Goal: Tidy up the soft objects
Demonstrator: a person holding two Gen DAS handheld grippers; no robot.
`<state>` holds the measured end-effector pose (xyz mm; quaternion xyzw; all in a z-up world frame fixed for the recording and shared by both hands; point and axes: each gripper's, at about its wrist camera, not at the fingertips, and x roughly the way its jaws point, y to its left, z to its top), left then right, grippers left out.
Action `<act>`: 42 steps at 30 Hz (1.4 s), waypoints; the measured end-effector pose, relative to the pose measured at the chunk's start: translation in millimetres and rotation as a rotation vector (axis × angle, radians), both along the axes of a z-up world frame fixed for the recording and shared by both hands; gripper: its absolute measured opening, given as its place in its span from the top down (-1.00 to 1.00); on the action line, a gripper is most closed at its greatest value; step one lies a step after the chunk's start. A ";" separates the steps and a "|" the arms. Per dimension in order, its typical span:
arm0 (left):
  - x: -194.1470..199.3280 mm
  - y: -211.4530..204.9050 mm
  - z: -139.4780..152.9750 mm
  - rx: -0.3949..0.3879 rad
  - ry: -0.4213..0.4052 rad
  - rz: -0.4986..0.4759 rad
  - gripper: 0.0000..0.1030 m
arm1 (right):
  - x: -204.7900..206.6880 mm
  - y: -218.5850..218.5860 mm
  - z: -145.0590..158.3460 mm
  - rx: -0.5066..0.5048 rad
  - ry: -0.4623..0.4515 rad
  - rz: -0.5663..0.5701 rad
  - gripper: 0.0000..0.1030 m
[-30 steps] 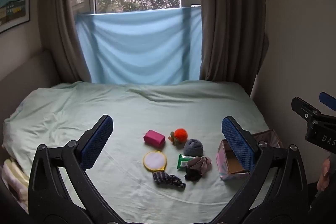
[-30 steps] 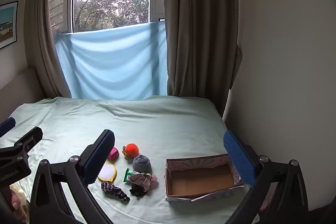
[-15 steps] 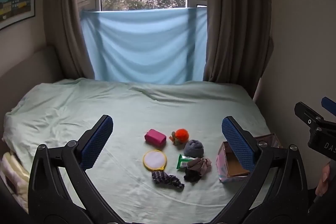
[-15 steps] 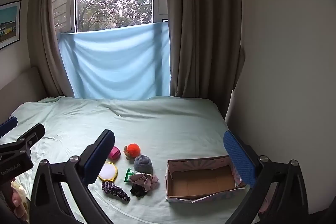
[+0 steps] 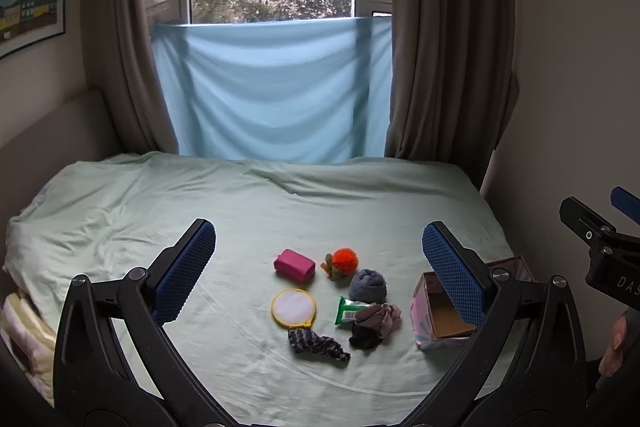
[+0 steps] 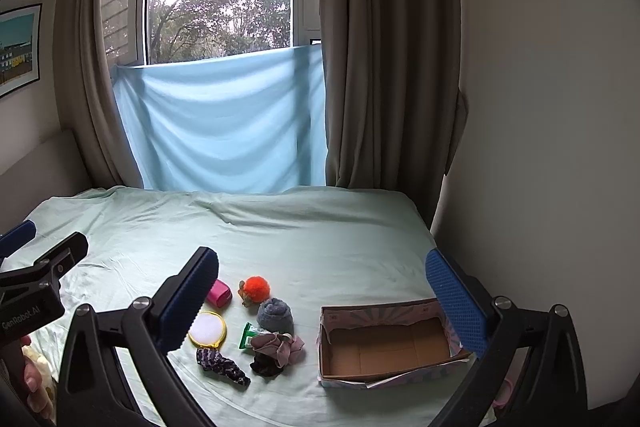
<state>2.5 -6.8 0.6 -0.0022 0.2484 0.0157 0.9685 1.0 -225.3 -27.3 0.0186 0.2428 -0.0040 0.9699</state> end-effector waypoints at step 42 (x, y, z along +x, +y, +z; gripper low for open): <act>12.2 2.6 -3.9 -0.016 0.018 -0.016 -0.99 | 4.2 3.0 -0.5 0.024 -0.025 -0.011 -0.99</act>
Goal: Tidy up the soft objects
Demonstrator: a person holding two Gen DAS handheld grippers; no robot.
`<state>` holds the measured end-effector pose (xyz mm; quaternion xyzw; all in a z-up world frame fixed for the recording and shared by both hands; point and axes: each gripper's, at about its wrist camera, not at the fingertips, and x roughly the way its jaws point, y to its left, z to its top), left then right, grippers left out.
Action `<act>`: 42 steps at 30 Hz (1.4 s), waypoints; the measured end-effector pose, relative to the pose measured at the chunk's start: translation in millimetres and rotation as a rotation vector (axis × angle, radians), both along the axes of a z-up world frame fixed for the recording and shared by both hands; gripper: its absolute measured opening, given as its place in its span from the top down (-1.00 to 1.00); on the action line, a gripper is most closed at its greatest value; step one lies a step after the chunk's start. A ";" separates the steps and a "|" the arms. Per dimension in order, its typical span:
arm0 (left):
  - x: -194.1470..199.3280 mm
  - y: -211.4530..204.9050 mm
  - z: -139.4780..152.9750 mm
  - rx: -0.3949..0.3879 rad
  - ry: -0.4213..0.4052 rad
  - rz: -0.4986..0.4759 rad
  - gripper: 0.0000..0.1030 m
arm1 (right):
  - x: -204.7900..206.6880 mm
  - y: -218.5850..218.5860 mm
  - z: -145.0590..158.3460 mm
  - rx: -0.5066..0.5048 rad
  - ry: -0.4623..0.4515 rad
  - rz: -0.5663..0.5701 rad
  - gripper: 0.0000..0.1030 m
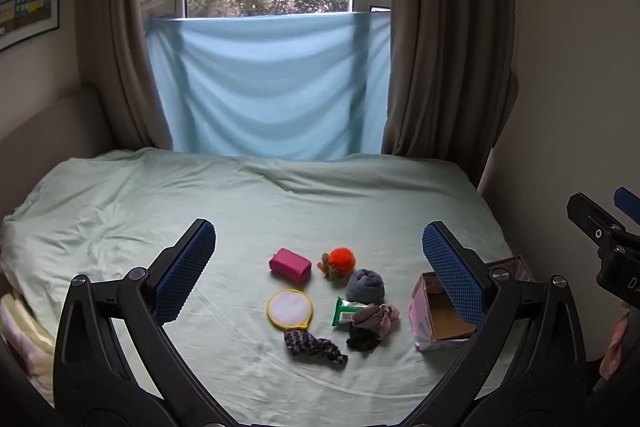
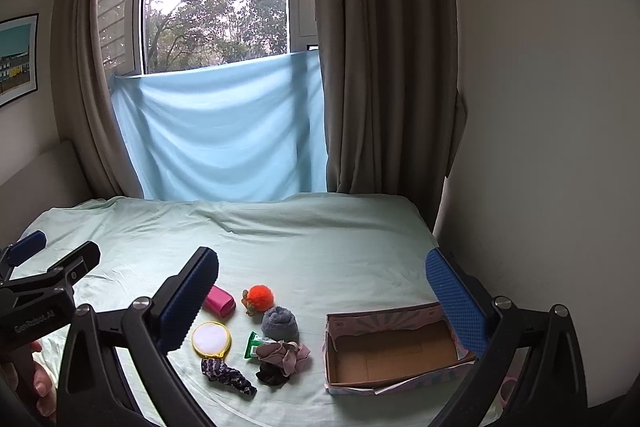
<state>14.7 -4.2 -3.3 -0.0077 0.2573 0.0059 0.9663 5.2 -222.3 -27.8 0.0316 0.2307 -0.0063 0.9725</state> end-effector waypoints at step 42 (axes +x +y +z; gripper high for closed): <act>89.9 29.1 -162.3 -0.019 0.317 0.051 -0.99 | 100.6 21.9 -119.9 0.059 0.200 0.141 -0.99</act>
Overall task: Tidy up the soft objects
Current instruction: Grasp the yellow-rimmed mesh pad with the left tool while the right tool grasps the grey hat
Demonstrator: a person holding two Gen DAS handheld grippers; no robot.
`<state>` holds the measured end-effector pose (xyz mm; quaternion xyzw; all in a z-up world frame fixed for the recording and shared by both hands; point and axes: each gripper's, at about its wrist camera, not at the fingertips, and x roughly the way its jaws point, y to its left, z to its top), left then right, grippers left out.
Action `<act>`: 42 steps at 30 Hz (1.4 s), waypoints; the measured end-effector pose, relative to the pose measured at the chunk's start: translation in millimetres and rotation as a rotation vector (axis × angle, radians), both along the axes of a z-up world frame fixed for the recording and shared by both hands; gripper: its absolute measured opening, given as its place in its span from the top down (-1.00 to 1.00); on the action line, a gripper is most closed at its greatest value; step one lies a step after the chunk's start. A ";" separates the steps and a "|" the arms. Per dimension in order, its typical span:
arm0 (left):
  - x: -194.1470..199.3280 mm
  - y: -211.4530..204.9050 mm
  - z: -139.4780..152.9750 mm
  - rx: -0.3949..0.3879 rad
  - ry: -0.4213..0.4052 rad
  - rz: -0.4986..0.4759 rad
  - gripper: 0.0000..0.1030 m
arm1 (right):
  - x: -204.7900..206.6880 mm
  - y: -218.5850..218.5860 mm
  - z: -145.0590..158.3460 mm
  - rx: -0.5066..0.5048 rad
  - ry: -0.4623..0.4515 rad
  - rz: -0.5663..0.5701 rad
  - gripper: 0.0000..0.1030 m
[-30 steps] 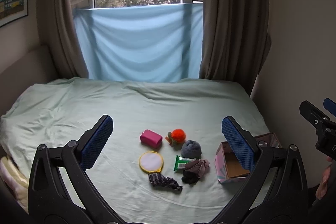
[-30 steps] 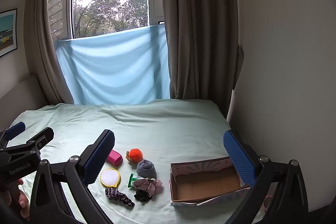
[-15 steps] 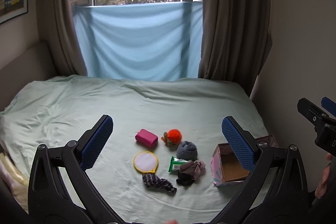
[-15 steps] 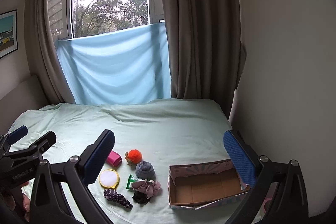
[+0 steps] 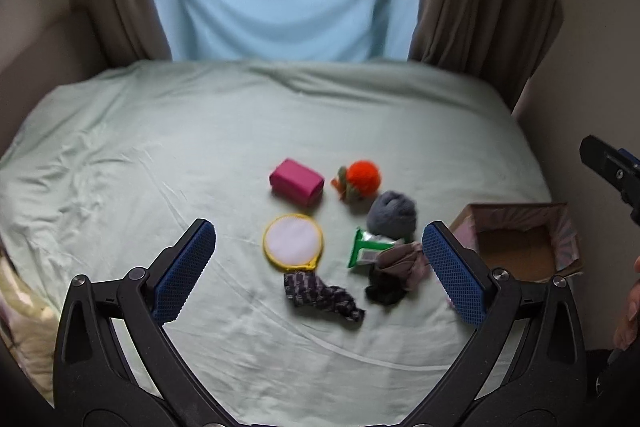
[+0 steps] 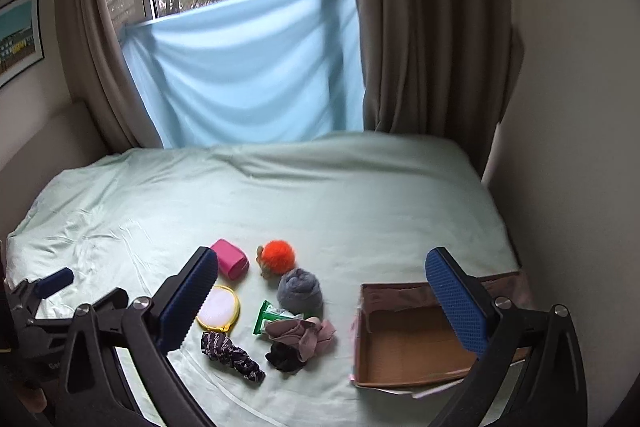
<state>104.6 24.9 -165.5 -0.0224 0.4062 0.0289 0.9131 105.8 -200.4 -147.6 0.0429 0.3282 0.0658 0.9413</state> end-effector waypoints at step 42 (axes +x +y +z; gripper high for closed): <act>157.1 56.3 -321.4 0.004 0.255 -0.193 -0.64 | 210.4 100.2 -323.4 -0.118 0.403 -0.024 -0.34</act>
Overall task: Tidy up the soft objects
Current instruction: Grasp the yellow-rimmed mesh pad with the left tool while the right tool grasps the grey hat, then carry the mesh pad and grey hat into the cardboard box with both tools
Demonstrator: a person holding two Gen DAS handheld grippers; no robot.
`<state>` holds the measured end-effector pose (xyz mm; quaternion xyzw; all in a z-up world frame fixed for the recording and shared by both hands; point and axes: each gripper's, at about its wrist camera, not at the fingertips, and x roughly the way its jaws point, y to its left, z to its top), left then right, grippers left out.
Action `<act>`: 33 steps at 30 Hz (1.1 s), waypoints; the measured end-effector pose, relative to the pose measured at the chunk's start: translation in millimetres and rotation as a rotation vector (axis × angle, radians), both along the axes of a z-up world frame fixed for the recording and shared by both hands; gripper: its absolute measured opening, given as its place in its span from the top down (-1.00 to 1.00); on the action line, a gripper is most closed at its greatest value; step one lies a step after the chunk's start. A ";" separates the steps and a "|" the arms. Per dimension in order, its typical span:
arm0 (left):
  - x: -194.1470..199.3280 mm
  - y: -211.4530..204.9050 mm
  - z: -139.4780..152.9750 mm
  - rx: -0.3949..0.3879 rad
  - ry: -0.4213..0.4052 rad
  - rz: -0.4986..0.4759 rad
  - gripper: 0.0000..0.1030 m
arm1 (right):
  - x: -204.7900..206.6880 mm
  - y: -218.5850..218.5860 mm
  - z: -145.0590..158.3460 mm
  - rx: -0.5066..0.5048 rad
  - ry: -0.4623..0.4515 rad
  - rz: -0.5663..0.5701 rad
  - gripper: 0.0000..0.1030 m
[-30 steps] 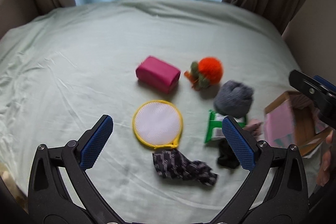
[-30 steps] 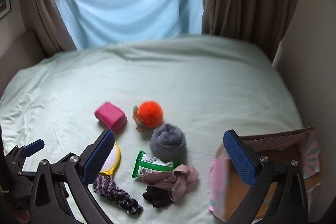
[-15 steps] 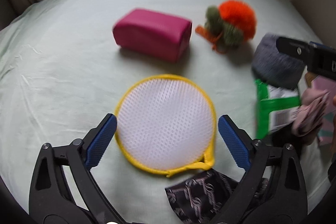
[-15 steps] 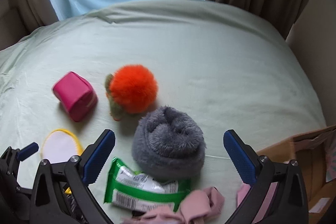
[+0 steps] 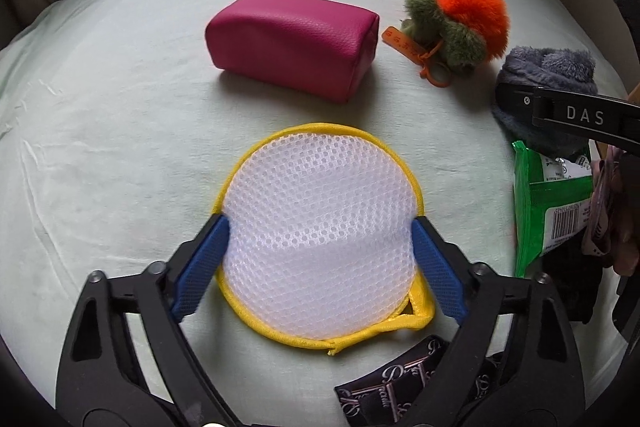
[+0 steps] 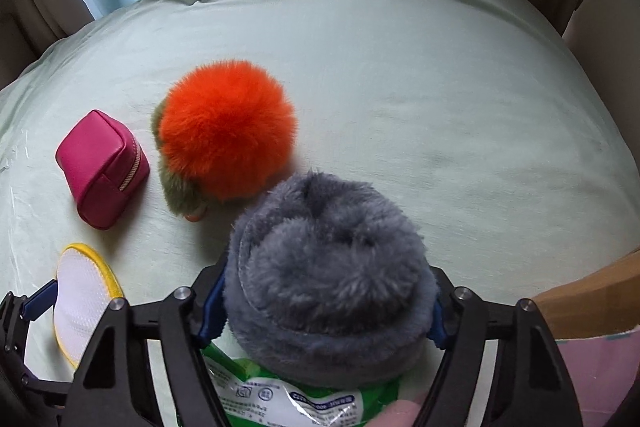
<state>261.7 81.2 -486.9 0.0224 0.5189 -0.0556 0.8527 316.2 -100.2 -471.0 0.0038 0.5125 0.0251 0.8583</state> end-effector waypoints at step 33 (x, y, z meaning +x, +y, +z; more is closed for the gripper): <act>-18.9 -1.9 181.8 -0.053 -0.138 0.093 0.24 | -90.7 -30.5 173.1 0.082 -0.204 -0.042 0.06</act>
